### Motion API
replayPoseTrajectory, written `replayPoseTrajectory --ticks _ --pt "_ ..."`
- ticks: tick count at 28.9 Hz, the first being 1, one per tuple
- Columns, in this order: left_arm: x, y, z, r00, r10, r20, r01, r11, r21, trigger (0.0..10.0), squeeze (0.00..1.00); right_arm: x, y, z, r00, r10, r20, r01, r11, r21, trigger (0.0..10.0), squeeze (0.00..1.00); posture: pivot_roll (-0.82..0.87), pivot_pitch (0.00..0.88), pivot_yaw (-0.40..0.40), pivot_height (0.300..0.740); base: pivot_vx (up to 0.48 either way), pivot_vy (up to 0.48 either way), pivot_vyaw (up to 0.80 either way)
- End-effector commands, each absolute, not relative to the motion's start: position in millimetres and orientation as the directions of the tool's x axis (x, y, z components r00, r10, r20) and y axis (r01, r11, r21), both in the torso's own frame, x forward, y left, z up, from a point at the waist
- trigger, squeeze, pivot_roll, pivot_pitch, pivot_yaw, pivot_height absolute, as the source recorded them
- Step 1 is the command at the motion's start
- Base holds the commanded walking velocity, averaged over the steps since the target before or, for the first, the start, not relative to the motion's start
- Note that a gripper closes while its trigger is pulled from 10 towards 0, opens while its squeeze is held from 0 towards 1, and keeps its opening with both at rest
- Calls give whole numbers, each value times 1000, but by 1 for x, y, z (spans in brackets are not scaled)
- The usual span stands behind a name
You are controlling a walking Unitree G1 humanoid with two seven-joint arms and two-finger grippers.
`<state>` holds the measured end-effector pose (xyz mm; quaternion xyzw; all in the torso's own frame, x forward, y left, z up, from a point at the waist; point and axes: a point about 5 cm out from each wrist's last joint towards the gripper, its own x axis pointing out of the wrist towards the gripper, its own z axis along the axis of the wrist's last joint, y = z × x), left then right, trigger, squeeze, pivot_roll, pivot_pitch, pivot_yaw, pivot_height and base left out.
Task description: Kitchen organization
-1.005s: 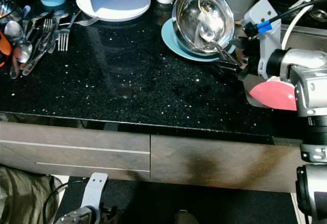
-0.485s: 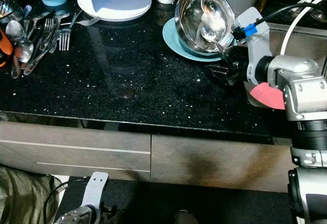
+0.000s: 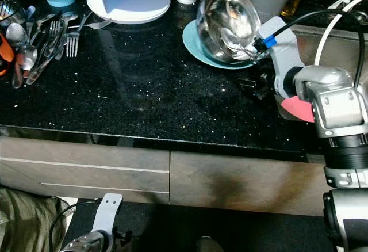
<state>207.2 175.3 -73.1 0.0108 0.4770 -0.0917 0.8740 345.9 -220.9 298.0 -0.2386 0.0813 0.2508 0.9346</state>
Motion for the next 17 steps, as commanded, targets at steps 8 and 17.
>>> replayPoseTrajectory --ticks 8,17 --pt "195 175 -80 487 -150 -860 165 983 -78 10000 0 348 -226 306 892 389 -230 -452 768 -455 4000 0 -11 161 -48 740 0 0 0" --pt "196 174 -80 490 -150 -859 162 984 -80 10000 0 350 -212 323 865 496 -72 -491 810 -320 10000 0 -8 159 -53 740 0 0 0"
